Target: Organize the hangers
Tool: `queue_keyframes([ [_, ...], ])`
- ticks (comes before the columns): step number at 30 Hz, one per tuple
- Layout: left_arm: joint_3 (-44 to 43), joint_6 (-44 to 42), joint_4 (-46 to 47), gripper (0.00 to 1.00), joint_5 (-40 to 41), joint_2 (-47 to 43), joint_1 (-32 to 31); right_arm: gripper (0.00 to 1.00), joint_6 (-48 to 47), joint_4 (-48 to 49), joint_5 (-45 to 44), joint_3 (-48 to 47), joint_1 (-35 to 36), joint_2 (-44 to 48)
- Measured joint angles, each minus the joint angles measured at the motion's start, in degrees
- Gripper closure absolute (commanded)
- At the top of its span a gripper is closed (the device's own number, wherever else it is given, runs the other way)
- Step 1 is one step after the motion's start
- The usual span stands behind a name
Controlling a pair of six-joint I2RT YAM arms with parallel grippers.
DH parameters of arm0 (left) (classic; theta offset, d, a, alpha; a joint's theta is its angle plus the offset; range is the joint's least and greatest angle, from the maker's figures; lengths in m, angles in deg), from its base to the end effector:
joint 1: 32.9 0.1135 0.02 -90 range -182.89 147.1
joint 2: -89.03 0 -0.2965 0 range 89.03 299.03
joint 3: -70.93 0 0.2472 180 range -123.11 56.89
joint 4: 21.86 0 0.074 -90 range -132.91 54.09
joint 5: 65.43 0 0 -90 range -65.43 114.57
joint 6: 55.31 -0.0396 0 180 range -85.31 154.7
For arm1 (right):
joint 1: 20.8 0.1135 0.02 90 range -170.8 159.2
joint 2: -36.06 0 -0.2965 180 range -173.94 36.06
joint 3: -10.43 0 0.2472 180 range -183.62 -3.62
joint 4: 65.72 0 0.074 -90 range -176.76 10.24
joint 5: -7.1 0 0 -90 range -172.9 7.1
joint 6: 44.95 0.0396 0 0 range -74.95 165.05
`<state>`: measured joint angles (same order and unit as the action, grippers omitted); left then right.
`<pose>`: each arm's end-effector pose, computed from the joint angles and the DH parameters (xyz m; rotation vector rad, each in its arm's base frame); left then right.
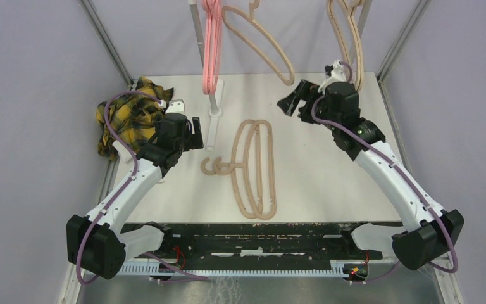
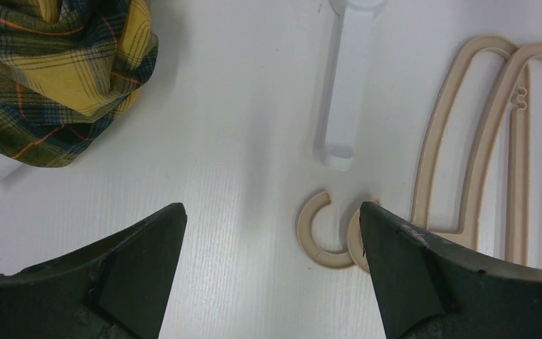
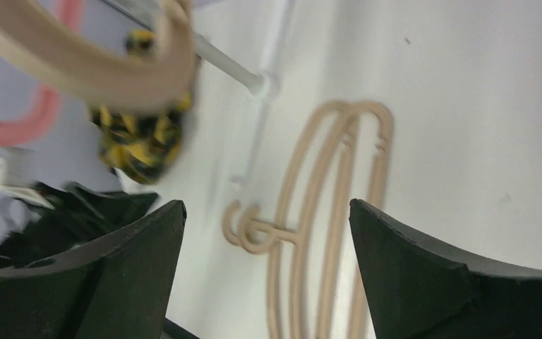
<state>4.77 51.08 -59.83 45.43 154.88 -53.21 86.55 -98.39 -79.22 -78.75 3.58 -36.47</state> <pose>0.2241 -0.0679 0.3176 -0.1220 2.1753 0.0434 0.2512 0.1166 0.4358 0.2421 1.9239 0.8463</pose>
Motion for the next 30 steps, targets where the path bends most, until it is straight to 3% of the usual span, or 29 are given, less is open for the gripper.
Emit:
queue_keyframes([
  [5,0.00,0.00,-0.02,0.01,-0.04,0.22,0.00,0.11,-5.55,-5.64,-3.50,9.66,4.81,1.95],
  [11,0.00,0.00,0.00,0.01,-0.02,0.24,0.00,0.17,-9.77,-10.19,-10.08,13.22,21.73,-4.92],
  [13,0.00,0.00,0.00,0.01,-0.04,0.24,0.00,0.26,-10.95,-10.38,-12.02,12.35,25.86,-10.25],
  [21,0.00,0.00,-0.02,0.01,-0.04,0.24,0.00,0.34,-12.70,-9.25,-16.04,5.90,30.14,-29.57],
  [30,0.00,0.00,-0.02,0.01,-0.04,0.24,0.00,0.40,-11.50,-4.90,-16.87,5.81,30.69,-34.53],
])
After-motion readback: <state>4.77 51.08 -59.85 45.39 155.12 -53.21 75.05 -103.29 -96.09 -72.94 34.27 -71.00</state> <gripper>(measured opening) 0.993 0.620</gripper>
